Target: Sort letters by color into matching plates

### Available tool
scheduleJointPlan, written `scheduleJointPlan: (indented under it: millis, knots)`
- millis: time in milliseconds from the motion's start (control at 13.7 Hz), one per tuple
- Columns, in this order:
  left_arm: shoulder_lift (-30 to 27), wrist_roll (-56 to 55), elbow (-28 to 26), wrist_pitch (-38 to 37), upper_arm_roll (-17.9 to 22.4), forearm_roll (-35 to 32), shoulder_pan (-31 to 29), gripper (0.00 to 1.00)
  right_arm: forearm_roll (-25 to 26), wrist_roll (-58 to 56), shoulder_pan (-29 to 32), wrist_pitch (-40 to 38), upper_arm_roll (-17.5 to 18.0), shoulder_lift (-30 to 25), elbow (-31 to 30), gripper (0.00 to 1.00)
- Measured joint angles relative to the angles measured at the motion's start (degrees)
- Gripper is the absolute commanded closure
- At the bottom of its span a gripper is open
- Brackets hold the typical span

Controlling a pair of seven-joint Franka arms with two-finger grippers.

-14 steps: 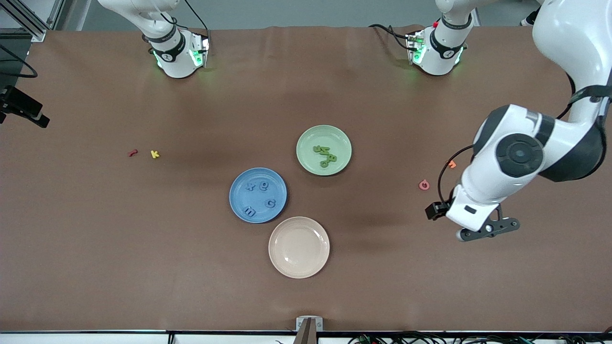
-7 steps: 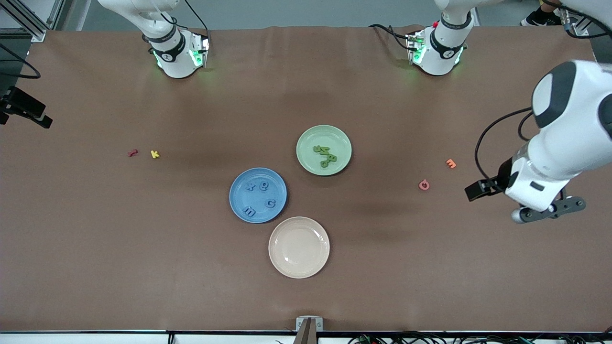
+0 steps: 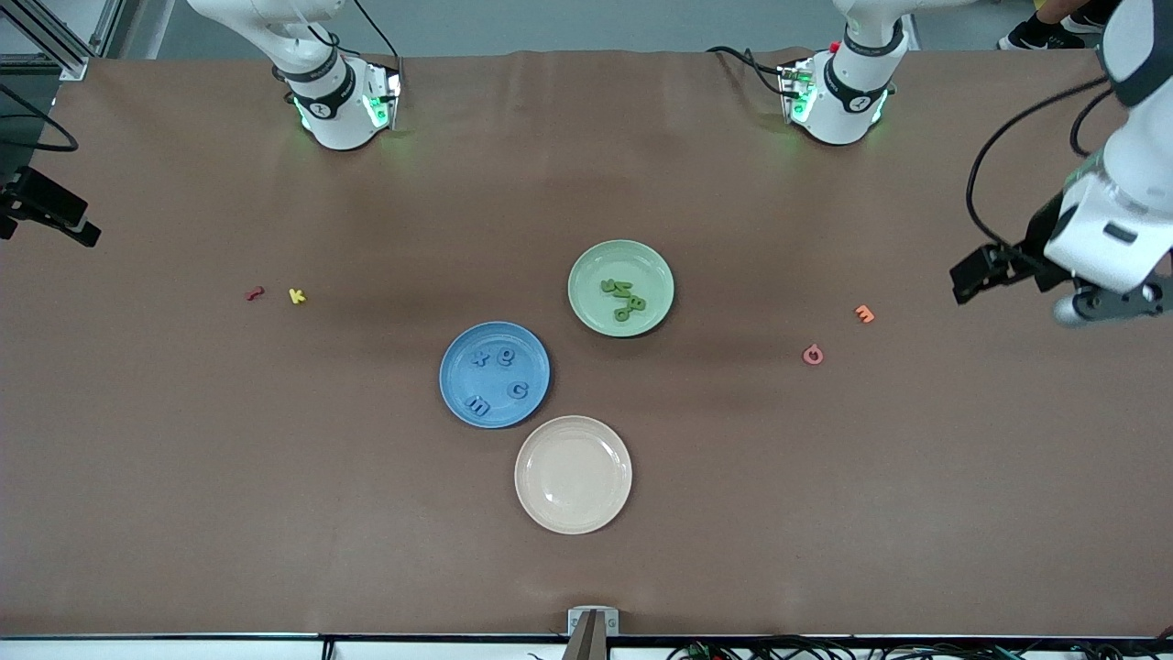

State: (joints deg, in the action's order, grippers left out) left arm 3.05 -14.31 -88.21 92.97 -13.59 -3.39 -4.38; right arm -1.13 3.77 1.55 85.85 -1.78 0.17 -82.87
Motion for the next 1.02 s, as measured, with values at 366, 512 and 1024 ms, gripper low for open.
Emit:
scheduleJointPlan:
  millis: [366, 512, 1024]
  knots:
    - [-10.1, 4.9, -9.8, -0.1, 9.2, 5.2, 6.2, 0.00, 0.0, 0.0, 0.0, 0.0, 0.0, 0.0, 0.0, 0.00]
    - [-12.9, 5.8, -12.4, -0.1, 10.6, 5.7, 6.4, 0.00, 0.0, 0.0, 0.0, 0.0, 0.0, 0.0, 0.0, 0.00]
    - [-14.0, 5.8, -13.3, -0.2, 8.2, 4.3, 6.6, 0.00, 0.0, 0.0, 0.0, 0.0, 0.0, 0.0, 0.0, 0.00]
